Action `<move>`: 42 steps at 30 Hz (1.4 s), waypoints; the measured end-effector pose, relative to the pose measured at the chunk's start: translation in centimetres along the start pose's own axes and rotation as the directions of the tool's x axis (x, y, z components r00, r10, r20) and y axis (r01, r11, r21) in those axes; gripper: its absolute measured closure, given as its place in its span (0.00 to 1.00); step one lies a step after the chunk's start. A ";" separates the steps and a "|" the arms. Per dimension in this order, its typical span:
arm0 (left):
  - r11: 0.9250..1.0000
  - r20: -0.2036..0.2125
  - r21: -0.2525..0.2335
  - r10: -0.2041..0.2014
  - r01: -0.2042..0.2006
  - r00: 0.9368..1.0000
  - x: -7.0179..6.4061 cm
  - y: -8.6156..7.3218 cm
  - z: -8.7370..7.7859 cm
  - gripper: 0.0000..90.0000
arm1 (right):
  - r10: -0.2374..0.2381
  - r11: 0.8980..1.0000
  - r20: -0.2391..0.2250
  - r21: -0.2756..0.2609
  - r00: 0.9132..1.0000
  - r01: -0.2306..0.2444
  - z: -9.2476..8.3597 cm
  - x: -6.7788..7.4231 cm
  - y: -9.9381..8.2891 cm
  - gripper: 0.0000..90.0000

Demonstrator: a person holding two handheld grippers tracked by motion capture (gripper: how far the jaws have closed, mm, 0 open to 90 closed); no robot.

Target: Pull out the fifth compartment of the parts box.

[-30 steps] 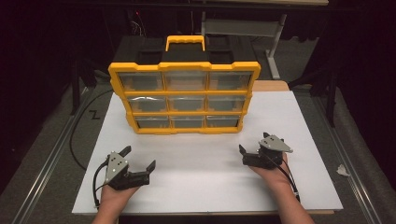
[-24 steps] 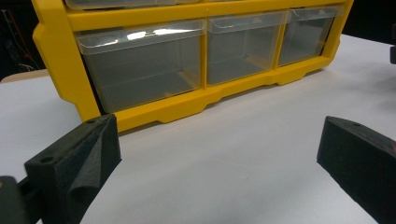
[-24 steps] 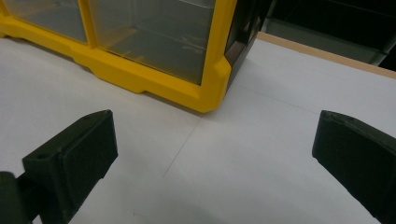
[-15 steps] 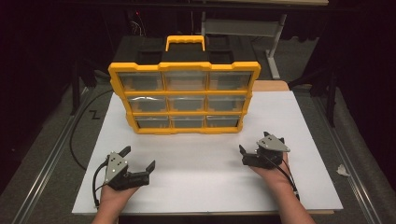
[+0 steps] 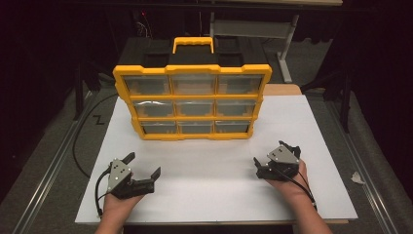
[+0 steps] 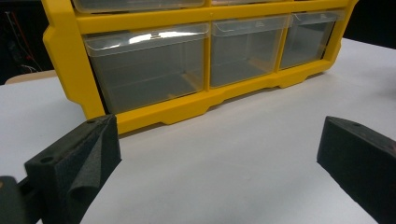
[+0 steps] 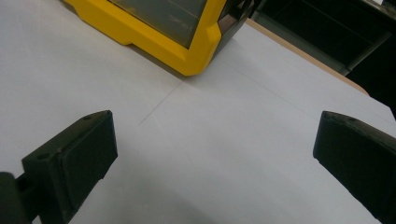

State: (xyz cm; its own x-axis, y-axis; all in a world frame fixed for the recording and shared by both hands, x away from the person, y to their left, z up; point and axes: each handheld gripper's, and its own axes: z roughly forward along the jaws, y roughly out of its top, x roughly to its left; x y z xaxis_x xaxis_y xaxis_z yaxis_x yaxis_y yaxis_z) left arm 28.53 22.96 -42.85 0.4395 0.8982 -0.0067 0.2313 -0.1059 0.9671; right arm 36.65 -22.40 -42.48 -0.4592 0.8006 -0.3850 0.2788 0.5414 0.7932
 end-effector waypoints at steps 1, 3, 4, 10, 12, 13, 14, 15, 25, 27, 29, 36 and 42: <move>1.000 0.000 0.000 0.000 0.000 1.000 0.0 0.0 0.0 0.00 | -0.006 1.000 0.001 0.001 1.000 0.006 0.0 0.0 0.0 0.01; 1.000 -0.001 -0.002 0.000 0.000 1.000 0.0 0.0 0.0 0.00 | -0.022 1.000 0.007 0.007 1.000 0.022 -0.1 0.1 0.1 0.01; 1.000 -0.001 -0.002 0.001 -0.001 1.000 0.0 0.0 0.0 0.00 | -0.035 0.999 0.013 0.011 0.999 0.035 -0.1 0.2 0.2 0.01; 1.000 -0.001 -0.004 0.000 0.000 1.000 0.0 0.0 0.0 0.00 | -0.147 0.989 0.030 0.024 0.989 0.146 -0.3 1.2 0.5 0.01; 1.000 -0.001 -0.004 0.001 -0.001 1.000 0.0 0.0 0.0 0.01 | -0.193 0.981 0.038 0.025 0.981 0.192 -0.4 1.5 0.7 0.01; 1.000 0.000 -0.006 -0.001 0.001 1.000 0.0 0.0 0.0 0.01 | -0.207 0.978 0.039 0.025 0.977 0.206 -0.4 1.7 0.7 0.01; 1.000 0.000 -0.007 -0.001 0.001 1.000 0.0 0.0 0.0 0.01 | -0.204 0.979 0.041 0.031 0.978 0.203 -0.4 1.9 0.7 0.01; 1.000 0.000 -0.004 0.001 -0.001 1.000 0.0 0.0 0.0 0.01 | -0.227 0.974 0.045 0.033 0.973 0.226 -0.4 1.9 0.8 0.01; 1.000 0.002 -0.005 0.001 -0.001 1.000 0.0 0.0 0.0 0.01 | -0.359 0.933 0.075 0.057 0.930 0.355 -0.6 2.7 0.8 0.01; 1.000 0.002 -0.006 0.001 -0.001 1.000 0.0 0.0 0.0 0.01 | -0.389 0.921 0.079 0.060 0.918 0.386 -0.6 2.7 0.8 0.01; 1.000 0.003 -0.004 0.000 0.000 1.000 0.0 0.0 0.0 0.01 | -0.419 0.907 0.084 0.070 0.904 0.415 -0.7 2.8 0.9 0.01; 1.000 0.005 -0.004 0.000 0.000 1.000 0.0 0.0 0.0 0.01 | -0.479 0.878 0.092 0.078 0.873 0.473 -0.8 3.2 1.0 0.01; 1.000 0.007 -0.004 -0.001 0.001 1.000 0.0 0.0 0.0 0.01 | -0.527 0.850 0.106 0.090 0.843 0.520 -1.0 3.5 1.1 0.01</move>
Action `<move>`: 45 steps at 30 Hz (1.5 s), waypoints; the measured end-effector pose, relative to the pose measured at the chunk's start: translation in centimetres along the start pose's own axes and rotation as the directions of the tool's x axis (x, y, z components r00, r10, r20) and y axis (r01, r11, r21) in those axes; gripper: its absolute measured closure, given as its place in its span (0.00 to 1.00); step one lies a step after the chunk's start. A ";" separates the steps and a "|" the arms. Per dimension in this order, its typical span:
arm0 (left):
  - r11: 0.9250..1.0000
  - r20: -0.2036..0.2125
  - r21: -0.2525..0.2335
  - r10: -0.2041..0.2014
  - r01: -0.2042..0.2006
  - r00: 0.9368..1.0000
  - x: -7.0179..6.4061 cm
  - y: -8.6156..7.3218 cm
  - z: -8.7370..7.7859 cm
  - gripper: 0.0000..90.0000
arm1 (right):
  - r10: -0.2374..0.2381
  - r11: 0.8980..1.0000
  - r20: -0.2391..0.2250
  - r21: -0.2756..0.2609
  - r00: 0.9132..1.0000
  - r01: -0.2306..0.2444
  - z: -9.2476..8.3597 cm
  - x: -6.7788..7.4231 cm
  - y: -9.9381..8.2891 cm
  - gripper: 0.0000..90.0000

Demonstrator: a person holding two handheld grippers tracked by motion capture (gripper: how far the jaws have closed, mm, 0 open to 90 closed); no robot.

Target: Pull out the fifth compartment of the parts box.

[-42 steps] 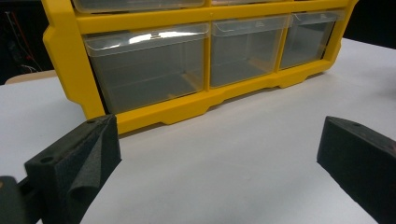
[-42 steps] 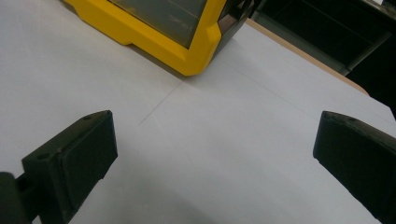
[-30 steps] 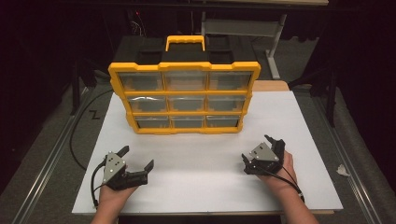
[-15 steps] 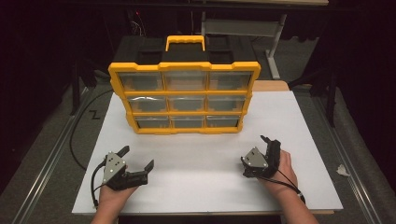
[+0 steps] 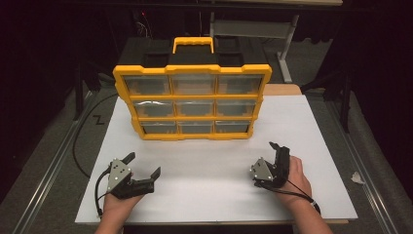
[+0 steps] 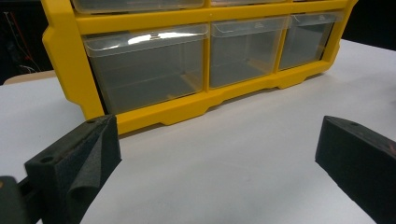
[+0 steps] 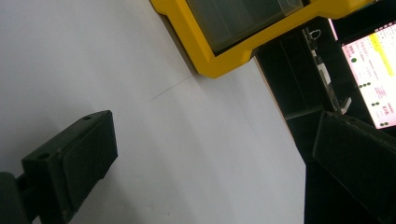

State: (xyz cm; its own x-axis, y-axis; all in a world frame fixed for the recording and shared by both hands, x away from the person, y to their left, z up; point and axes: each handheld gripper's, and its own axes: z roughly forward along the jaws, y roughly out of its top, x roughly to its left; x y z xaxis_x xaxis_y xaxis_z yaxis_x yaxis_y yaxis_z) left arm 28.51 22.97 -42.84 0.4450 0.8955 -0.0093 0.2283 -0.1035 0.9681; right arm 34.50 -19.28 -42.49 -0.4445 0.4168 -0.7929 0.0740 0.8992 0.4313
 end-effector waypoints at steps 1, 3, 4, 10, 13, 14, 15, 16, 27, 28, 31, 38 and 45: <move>1.000 0.000 0.000 0.000 0.000 1.000 0.0 0.0 0.0 0.01 | -0.012 1.000 0.006 0.000 1.000 0.012 0.0 0.0 0.0 0.01; 1.000 0.000 0.000 0.000 0.000 1.000 0.0 0.0 0.0 0.01 | -0.035 0.999 0.016 0.003 0.999 0.035 -0.1 0.1 0.1 0.01; 1.000 0.000 0.000 0.000 0.000 1.000 0.0 0.0 0.0 0.01 | -0.068 0.998 0.024 0.011 0.997 0.067 -0.2 0.1 0.2 0.01; 1.000 0.000 -0.003 0.001 -0.001 1.000 0.0 0.0 0.0 0.01 | -0.144 0.990 0.050 0.007 0.988 0.144 -0.4 0.2 0.4 0.01; 1.000 0.000 -0.003 0.002 -0.002 1.000 0.0 0.0 0.0 0.01 | -0.162 0.987 0.057 0.012 0.985 0.162 -0.5 0.3 0.5 0.01; 1.000 0.000 -0.003 0.002 -0.002 1.000 0.0 0.0 0.0 0.01 | -0.173 0.985 0.059 0.012 0.983 0.172 -0.5 0.3 0.5 0.01; 1.000 0.000 -0.003 0.002 -0.002 1.000 0.0 0.0 0.0 0.01 | -0.179 0.984 0.059 0.010 0.982 0.179 -0.5 0.3 0.5 0.01; 1.000 0.001 -0.005 0.000 0.000 1.000 0.0 0.0 0.0 0.01 | -0.189 0.982 0.066 0.015 0.980 0.188 -0.6 0.4 0.6 0.01; 1.000 -0.001 -0.005 0.002 -0.002 1.000 0.0 0.0 0.0 0.01 | -0.290 0.957 0.085 0.015 0.953 0.290 -0.8 0.8 0.9 0.01; 1.000 -0.001 -0.005 0.002 -0.002 1.000 0.0 0.0 0.0 0.01 | -0.296 0.955 0.083 0.012 0.952 0.296 -0.8 0.9 0.9 0.01; 1.000 -0.002 -0.005 0.001 -0.001 1.000 0.0 0.0 0.0 0.01 | -0.317 0.948 0.089 0.013 0.944 0.317 -0.8 1.0 1.0 0.01; 1.000 -0.001 -0.002 -0.004 0.004 1.000 0.1 0.0 0.0 0.01 | -0.347 0.938 0.097 0.017 0.933 0.347 -0.9 1.4 1.3 0.04; 1.000 0.004 -0.003 -0.002 0.002 1.000 0.1 0.0 0.0 0.01 | -0.367 0.930 0.120 0.010 0.923 0.368 -1.1 2.0 1.9 0.11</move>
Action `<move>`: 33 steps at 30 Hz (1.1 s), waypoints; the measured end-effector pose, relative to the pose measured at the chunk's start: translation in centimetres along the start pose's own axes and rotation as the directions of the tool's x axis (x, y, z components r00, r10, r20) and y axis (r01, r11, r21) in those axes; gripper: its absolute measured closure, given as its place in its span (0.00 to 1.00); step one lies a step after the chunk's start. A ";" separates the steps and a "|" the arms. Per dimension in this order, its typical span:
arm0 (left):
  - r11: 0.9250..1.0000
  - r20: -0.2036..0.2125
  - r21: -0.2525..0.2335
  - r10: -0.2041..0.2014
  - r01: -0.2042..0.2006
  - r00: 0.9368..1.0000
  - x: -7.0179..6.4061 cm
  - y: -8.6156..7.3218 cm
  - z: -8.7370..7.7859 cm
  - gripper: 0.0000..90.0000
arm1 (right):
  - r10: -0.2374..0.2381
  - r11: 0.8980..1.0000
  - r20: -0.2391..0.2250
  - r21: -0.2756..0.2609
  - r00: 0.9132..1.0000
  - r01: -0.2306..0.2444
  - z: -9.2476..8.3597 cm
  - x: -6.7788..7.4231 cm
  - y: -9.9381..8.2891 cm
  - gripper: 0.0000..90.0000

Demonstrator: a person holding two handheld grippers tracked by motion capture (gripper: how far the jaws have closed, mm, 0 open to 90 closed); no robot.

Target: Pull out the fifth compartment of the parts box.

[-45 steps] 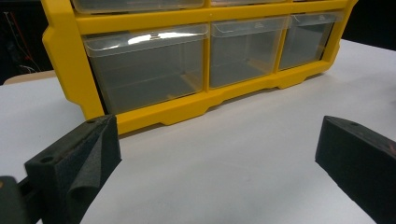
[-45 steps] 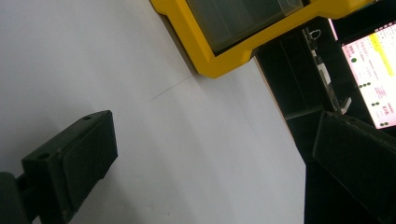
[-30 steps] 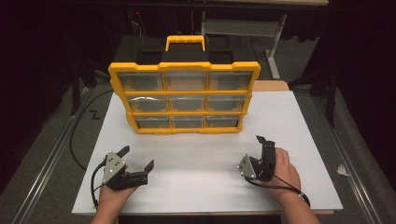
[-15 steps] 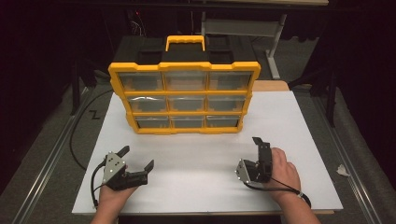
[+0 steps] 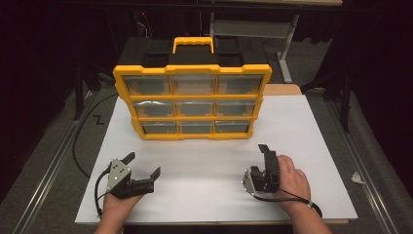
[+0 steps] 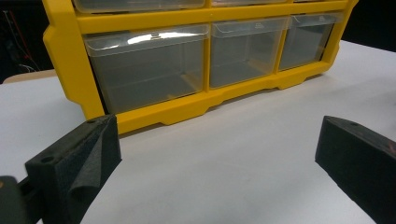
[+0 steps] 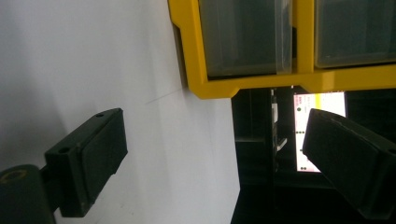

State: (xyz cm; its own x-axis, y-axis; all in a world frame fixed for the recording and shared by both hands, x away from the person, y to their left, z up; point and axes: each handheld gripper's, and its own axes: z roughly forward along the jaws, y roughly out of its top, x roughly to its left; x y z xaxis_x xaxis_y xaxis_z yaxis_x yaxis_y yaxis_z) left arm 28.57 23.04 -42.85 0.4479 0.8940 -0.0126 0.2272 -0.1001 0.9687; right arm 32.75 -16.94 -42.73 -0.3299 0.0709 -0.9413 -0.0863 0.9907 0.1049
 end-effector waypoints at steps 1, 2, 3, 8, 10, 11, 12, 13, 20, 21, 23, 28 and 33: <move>1.000 0.003 0.003 -0.004 0.004 1.000 0.0 0.0 0.0 0.01 | -0.002 1.000 0.005 -0.004 1.000 0.002 0.0 0.0 0.1 0.12; 1.000 0.004 0.007 -0.005 0.005 1.000 0.0 0.0 0.0 0.01 | -0.010 1.000 0.010 -0.006 1.000 0.010 -0.1 0.0 0.3 0.13; 1.000 0.001 0.007 -0.003 0.003 1.000 0.1 0.0 0.0 0.01 | -0.008 1.000 0.012 -0.010 1.000 0.008 -0.1 0.1 0.4 0.14; 1.000 -0.010 -0.006 0.004 -0.004 1.000 0.1 0.1 -0.1 0.00 | -0.015 1.000 0.026 -0.025 1.000 0.016 -0.1 0.4 1.2 0.18; 1.000 -0.010 -0.006 0.004 -0.004 1.000 0.1 0.1 -0.1 0.00 | -0.017 0.999 0.027 -0.027 0.999 0.018 0.0 0.5 1.5 0.19; 1.000 -0.010 -0.003 0.004 -0.004 1.000 0.1 0.1 -0.1 0.00 | -0.015 1.000 0.023 -0.025 1.000 0.016 0.0 0.6 1.7 0.20; 1.000 -0.009 -0.002 0.003 -0.003 1.000 0.2 0.1 -0.1 0.00 | -0.024 0.999 0.027 -0.029 0.999 0.025 0.0 0.6 1.9 0.20; 1.000 -0.009 -0.003 0.001 -0.001 1.000 0.1 0.1 -0.1 0.00 | -0.024 0.999 0.033 -0.033 0.999 0.025 0.1 0.8 2.1 0.21; 1.000 -0.003 0.001 0.004 -0.004 1.000 0.0 0.1 -0.1 0.00 | -0.045 0.998 0.047 -0.039 0.998 0.047 0.5 1.4 3.7 0.28; 1.000 -0.001 0.001 0.005 -0.005 1.000 0.0 0.1 -0.1 0.00 | -0.046 0.998 0.052 -0.042 0.998 0.048 0.6 1.5 3.9 0.29; 1.000 0.003 0.003 0.011 -0.011 1.000 0.0 0.1 0.0 0.00 | -0.052 0.998 0.049 -0.041 0.997 0.054 0.9 1.7 4.5 0.32; 1.000 0.001 -0.001 0.017 -0.017 1.000 0.0 0.1 0.0 0.00 | -0.057 0.997 0.055 -0.047 0.997 0.060 1.2 1.9 5.3 0.34; 1.000 0.001 0.000 0.019 -0.019 1.000 -0.1 0.1 0.0 0.00 | -0.053 0.997 0.068 -0.050 0.996 0.057 1.7 2.0 6.5 0.36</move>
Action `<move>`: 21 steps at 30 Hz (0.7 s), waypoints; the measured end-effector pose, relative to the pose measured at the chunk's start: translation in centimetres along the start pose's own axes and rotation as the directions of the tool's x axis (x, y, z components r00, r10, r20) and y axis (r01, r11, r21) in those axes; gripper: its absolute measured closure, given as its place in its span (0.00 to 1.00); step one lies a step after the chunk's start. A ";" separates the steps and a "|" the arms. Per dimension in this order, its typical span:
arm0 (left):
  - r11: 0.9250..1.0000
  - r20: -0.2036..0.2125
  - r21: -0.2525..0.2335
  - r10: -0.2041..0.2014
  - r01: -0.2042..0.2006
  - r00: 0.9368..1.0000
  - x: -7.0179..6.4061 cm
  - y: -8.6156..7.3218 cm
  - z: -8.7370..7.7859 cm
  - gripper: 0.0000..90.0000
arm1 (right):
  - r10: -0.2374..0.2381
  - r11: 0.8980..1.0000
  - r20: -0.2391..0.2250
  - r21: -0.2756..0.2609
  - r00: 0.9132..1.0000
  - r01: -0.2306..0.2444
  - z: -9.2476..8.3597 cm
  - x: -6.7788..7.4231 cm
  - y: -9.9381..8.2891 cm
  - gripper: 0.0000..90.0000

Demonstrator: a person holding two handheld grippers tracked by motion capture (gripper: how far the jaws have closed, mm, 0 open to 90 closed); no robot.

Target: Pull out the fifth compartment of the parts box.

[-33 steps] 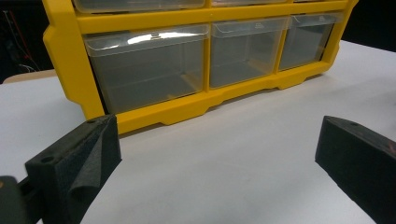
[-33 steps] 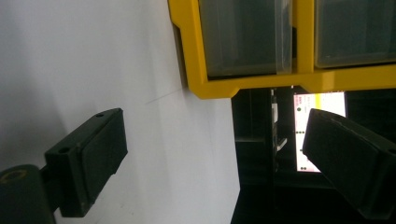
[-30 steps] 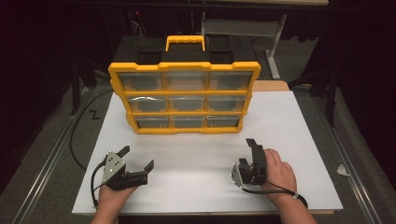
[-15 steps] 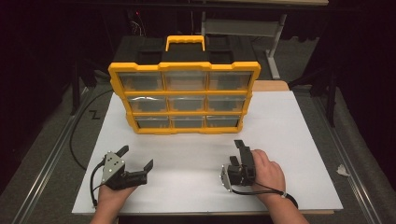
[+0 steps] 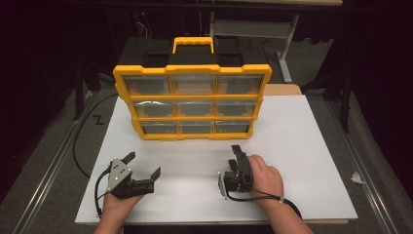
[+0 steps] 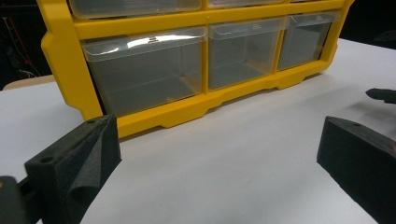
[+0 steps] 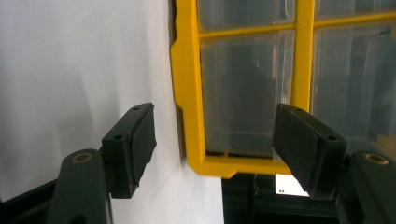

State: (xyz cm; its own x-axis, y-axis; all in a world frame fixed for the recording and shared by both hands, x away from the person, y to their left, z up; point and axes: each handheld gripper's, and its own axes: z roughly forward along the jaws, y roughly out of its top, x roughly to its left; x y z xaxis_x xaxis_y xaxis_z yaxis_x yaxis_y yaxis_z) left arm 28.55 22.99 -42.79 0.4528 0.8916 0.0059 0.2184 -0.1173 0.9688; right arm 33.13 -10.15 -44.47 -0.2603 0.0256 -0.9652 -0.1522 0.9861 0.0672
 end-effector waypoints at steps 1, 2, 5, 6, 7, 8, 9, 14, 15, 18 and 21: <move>1.000 0.000 0.000 0.000 0.000 1.000 0.0 0.0 0.0 0.00 | -0.003 1.000 0.009 -0.008 1.000 0.003 0.2 0.0 0.3 0.36; 1.000 -0.001 0.000 0.000 0.000 1.000 0.0 0.0 0.0 0.00 | 0.001 1.000 0.009 -0.005 1.000 -0.001 0.3 0.0 0.6 0.37; 1.000 -0.002 0.001 0.001 -0.001 1.000 0.0 0.0 0.0 0.00 | -0.004 1.000 0.022 -0.010 1.000 0.004 0.7 0.1 1.6 0.38; 1.000 -0.002 0.000 0.001 -0.001 1.000 0.0 0.0 0.0 0.00 | -0.008 1.000 0.028 -0.010 1.000 0.008 0.8 0.2 1.9 0.39; 1.000 -0.003 0.000 0.001 -0.001 1.000 0.0 0.0 0.0 0.00 | -0.013 1.000 0.037 -0.016 0.999 0.014 0.9 0.2 2.3 0.40; 1.000 -0.002 0.001 0.004 -0.003 1.000 0.0 0.0 -0.1 0.00 | -0.018 1.000 0.044 -0.022 0.999 0.019 1.0 0.2 2.5 0.40; 1.000 -0.003 0.002 0.005 -0.005 1.000 0.0 -0.1 -0.1 0.00 | -0.017 1.000 0.043 -0.018 0.999 0.017 1.2 0.2 2.9 0.40; 1.000 -0.002 0.003 0.010 -0.010 1.000 -0.1 -0.1 -0.1 0.00 | -0.018 1.000 0.058 -0.022 0.998 0.019 1.6 -0.1 3.7 0.43; 1.000 -0.001 0.004 0.011 -0.011 1.000 0.0 -0.1 -0.1 0.00 | -0.010 1.000 0.056 -0.019 0.998 0.011 1.7 -0.4 3.7 0.44; 1.000 0.001 0.005 0.011 -0.011 1.000 0.0 -0.1 0.0 0.00 | 0.000 1.000 0.081 -0.030 0.997 0.003 1.8 -1.0 3.8 0.46; 1.000 0.001 0.005 0.010 -0.010 1.000 -0.1 -0.1 0.0 0.00 | 0.008 1.000 0.098 -0.027 0.995 -0.006 2.0 -1.8 4.0 0.47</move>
State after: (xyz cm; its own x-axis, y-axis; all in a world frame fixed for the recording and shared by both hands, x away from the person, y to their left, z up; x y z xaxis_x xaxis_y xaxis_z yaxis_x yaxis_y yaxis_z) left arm 28.47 22.97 -42.88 0.4561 0.8898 0.0152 0.2186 -0.1286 0.9673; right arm 34.87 -5.96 -42.94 -0.1665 0.0500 -0.9848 -0.1768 0.9810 0.0797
